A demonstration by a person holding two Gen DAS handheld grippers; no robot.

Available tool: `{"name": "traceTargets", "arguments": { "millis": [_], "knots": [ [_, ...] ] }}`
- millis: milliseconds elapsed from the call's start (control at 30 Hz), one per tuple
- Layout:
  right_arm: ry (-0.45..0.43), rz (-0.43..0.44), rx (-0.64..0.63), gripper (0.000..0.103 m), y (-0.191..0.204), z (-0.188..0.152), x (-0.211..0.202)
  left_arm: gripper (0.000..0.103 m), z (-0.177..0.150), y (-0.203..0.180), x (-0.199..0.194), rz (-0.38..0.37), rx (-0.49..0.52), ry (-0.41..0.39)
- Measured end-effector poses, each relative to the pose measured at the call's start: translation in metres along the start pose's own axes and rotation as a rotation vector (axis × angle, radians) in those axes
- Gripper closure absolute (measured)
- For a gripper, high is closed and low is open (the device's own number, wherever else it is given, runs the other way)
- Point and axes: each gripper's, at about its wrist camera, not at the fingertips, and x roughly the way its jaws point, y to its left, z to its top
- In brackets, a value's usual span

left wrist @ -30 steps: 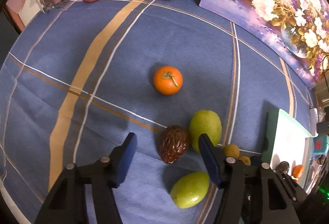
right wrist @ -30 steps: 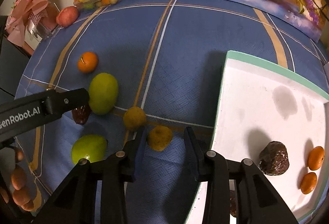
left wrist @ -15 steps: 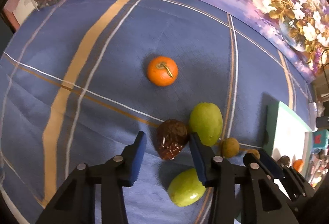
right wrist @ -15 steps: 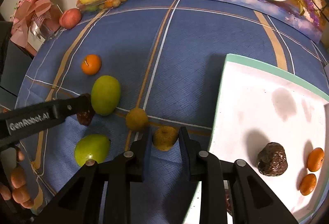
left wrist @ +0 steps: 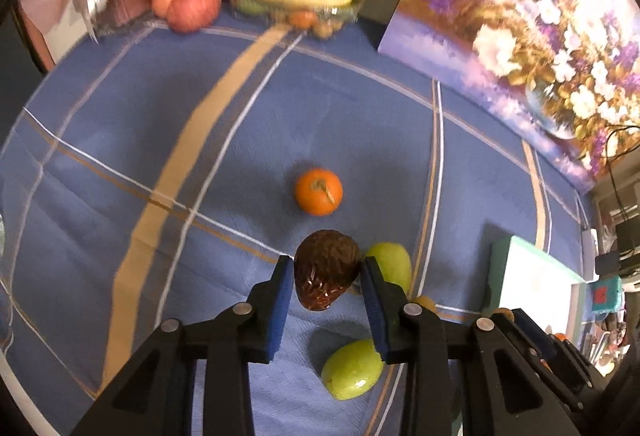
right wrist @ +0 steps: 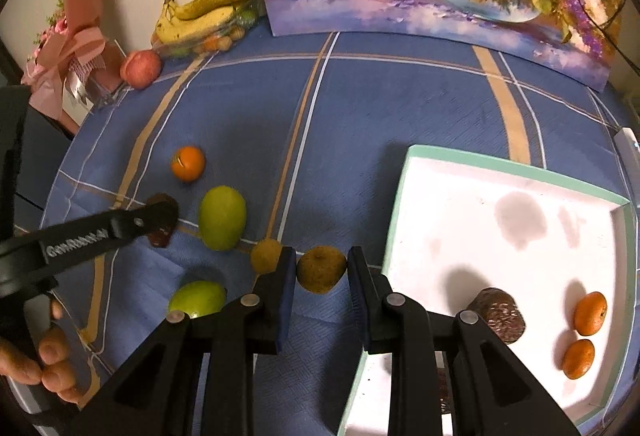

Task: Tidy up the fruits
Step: 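Grasp a wrinkled dark date with the left tool while the right tool grasps a small brown round fruit, then carry the date with the left tool while the right tool carries the small fruit over the tray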

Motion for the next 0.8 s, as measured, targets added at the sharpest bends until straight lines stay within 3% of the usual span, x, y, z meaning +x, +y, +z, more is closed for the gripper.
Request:
{"name": "traceTargets", "arguments": {
  "millis": [333,800],
  "knots": [
    [-0.022,-0.056,0.092,0.076,-0.035,0.000,-0.024,0.066,0.003,-0.040,-0.020,-0.024,0.059,-0.047],
    [-0.036,-0.137,0.210,0.076,-0.104,-0.007,-0.047,0.066,-0.015,-0.106,-0.015,-0.062,0.181,-0.024]
  ]
}}
